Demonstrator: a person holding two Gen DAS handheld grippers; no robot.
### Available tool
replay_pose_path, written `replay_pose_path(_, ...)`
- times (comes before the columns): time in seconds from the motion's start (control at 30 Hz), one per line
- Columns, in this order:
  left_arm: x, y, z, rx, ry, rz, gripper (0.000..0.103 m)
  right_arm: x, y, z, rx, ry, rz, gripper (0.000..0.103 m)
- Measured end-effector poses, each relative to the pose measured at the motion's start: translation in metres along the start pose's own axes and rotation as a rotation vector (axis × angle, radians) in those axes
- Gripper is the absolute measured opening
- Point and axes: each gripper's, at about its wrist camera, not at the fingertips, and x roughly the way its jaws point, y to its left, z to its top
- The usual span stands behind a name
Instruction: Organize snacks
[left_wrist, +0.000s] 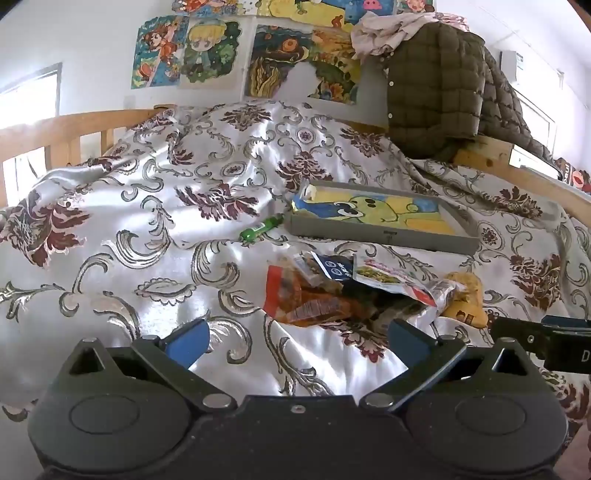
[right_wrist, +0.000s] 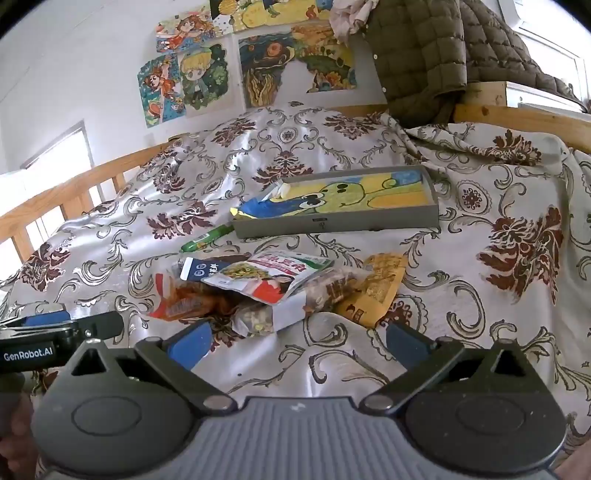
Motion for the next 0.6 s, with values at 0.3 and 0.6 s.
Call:
replay_pose_path(0.3,0.0003,0.0004,0.0001,-0.003,0.005,0.002,0.102,-0.001,0.0016,-0.0003,0.001,0.001,0.0,0.103)
replay_pose_path(0.6,0.0011,0.0002,-0.0009,-0.005,0.007,0.001,0.102,-0.0002,0.002,-0.0007,0.0,0.006,0.0,0.103)
